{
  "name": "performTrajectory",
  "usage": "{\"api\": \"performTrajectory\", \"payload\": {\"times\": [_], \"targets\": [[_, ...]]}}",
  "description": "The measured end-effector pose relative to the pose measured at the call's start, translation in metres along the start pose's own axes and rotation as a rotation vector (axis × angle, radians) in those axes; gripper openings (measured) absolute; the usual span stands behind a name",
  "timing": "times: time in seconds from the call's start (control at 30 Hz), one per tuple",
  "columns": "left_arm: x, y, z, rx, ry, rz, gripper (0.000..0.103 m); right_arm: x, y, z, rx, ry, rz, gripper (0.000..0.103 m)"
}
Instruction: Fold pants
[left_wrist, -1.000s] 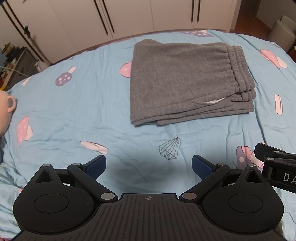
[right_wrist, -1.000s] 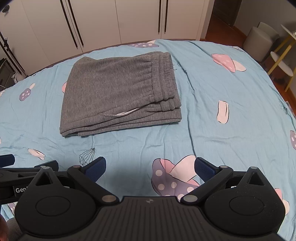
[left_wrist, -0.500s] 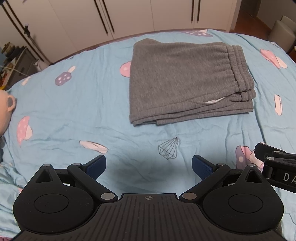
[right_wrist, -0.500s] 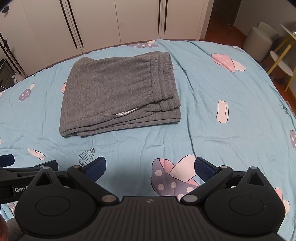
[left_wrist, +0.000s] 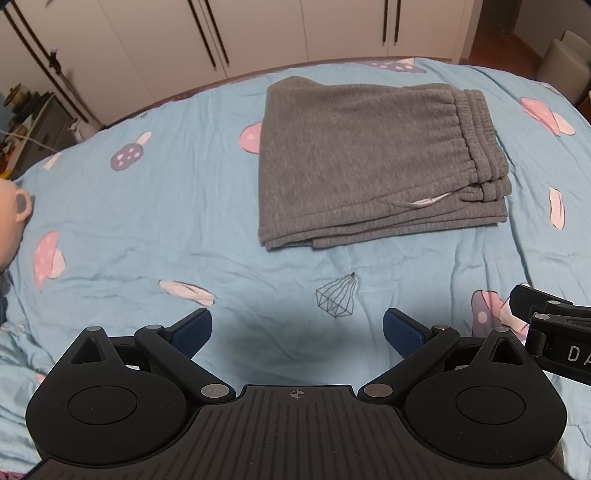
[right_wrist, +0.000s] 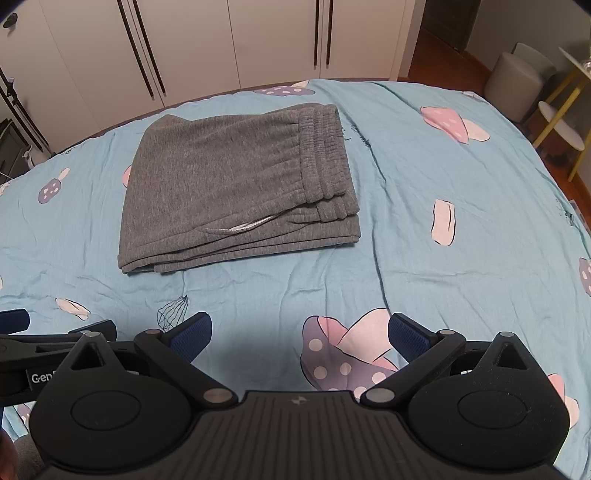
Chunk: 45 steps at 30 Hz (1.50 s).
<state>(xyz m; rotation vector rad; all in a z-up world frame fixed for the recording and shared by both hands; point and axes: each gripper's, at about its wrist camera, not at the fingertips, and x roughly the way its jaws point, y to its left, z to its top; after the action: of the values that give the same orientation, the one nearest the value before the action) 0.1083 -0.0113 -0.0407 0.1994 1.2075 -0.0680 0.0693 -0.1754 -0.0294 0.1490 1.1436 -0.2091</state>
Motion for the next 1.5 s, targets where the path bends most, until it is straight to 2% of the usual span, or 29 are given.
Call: {"api": "performTrajectory", "payload": {"times": [1.5], "targets": [[-0.0034,0.0019,0.0024,-0.007,-0.035,0.029,0.102,0.0018,0.0042,0.0007,-0.011,0.006,-0.016,0.102]]}}
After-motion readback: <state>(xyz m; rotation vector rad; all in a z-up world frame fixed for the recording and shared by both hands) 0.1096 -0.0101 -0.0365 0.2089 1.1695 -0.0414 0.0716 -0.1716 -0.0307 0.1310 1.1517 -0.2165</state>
